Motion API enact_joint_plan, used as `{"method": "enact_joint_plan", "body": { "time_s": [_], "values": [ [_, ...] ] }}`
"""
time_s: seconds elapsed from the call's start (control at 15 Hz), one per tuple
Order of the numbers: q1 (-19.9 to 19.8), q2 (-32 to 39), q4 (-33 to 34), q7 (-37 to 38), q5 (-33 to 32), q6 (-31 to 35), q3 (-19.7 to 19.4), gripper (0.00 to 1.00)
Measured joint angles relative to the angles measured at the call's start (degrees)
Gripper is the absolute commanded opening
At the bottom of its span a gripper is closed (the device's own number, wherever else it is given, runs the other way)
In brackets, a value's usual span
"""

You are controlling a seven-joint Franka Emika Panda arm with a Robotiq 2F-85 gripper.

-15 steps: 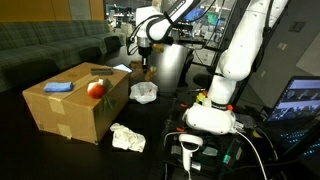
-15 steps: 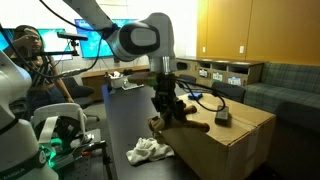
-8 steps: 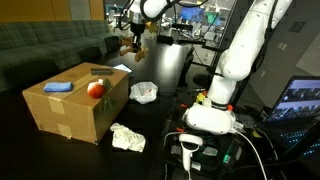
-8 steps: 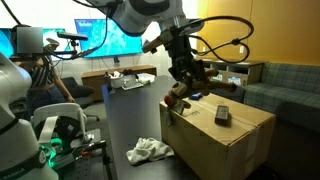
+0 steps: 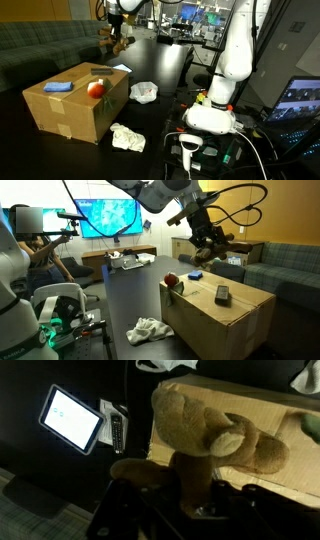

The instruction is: Put the objects on the box onto the table and the objects on the table on to the box

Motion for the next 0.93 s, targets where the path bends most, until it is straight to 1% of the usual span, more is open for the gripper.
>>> {"method": "enact_joint_plan", "body": {
  "time_s": [0.4, 0.93],
  "values": [
    [2.7, 12.7, 14.4, 0.8, 0.3, -0.2, 0.0, 0.02],
    [5.4, 26.8, 28.7, 1.0, 2.3, 0.0, 0.0, 0.02]
  ]
}}
